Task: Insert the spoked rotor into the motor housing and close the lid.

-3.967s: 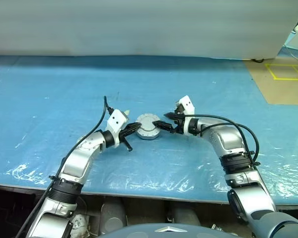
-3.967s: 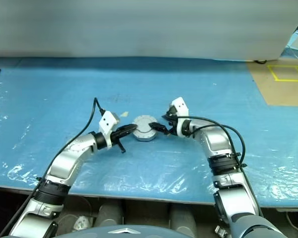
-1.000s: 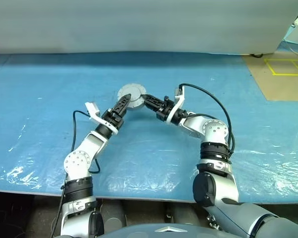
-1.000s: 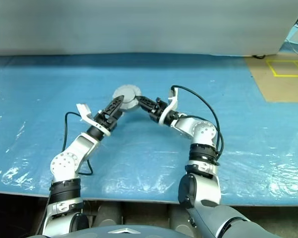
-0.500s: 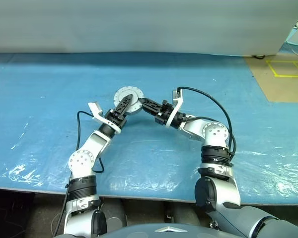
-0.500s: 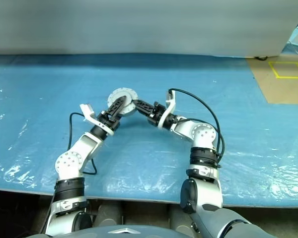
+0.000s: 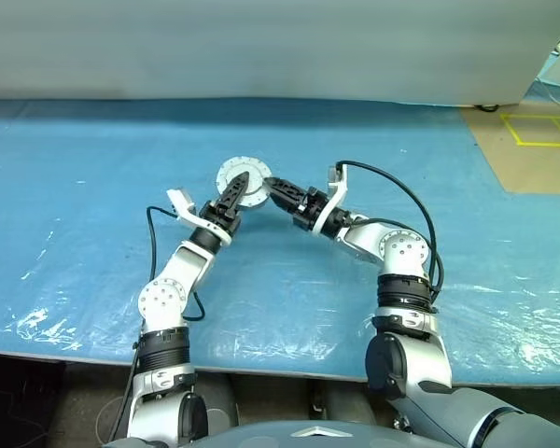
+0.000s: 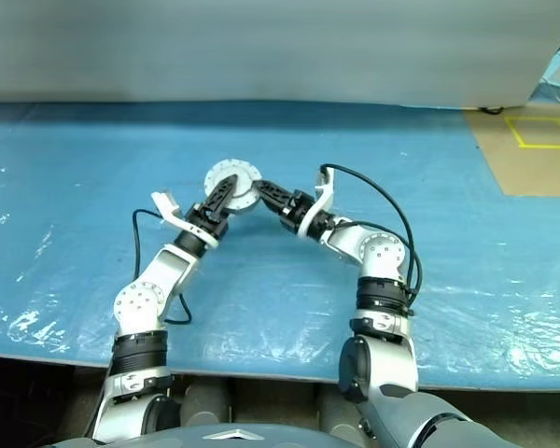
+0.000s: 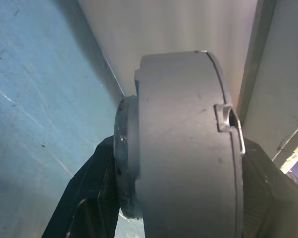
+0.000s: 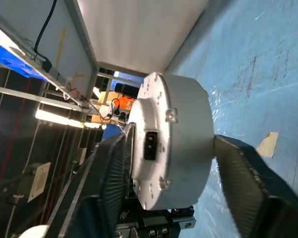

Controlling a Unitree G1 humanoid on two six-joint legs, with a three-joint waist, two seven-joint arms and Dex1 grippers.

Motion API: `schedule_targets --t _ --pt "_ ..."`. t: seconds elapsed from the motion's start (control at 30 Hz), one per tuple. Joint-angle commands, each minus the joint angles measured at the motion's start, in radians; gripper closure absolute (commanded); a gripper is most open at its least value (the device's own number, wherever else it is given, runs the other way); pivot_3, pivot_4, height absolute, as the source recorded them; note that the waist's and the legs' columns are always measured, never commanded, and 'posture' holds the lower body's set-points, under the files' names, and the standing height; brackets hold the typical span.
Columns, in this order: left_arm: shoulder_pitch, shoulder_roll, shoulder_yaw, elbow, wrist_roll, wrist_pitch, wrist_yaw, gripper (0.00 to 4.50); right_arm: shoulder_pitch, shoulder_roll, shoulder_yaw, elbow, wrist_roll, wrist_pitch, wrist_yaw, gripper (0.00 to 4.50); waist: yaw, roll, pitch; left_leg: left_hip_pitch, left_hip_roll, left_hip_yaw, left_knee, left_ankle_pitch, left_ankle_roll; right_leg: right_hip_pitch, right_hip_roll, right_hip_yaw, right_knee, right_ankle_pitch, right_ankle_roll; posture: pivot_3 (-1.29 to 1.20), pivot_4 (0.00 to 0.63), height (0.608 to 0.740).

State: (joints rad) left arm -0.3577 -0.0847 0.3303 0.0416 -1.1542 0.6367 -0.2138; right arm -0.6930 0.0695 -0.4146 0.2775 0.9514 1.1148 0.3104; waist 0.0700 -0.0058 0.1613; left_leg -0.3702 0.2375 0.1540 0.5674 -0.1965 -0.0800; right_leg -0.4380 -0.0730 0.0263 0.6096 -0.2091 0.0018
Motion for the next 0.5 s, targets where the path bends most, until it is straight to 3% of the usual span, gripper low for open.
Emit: schedule_targets --t 0.03,0.23,0.5 --pt "-0.013 0.002 0.004 -0.002 0.019 -0.027 0.0 1.7 -0.045 0.007 0.001 -0.026 0.041 -0.036 0.022 0.33 0.0 0.0 0.0 0.0 0.0 0.0 0.0 0.0 0.0 0.0 0.0 0.0 0.0 0.0 0.0 0.0 0.15 0.74" --pt "-0.043 -0.026 0.102 0.011 0.008 -0.17 0.04 1.7 -0.048 0.003 0.0 -0.015 0.024 -0.103 0.013 0.33 -0.002 0.0 0.0 -0.001 0.0 -0.001 0.001 0.0 0.0 0.0 0.0 0.0 0.001 0.0 0.0 0.0 0.15 0.74" --pt "-0.051 0.036 0.165 0.161 0.202 -0.385 0.098 1.7 -0.039 -0.008 0.024 -0.028 0.034 -0.106 0.035 0.33 0.001 0.0 0.0 -0.001 0.0 -0.002 0.002 0.0 0.0 0.001 0.0 -0.001 0.001 0.001 0.001 0.0 0.15 0.74"
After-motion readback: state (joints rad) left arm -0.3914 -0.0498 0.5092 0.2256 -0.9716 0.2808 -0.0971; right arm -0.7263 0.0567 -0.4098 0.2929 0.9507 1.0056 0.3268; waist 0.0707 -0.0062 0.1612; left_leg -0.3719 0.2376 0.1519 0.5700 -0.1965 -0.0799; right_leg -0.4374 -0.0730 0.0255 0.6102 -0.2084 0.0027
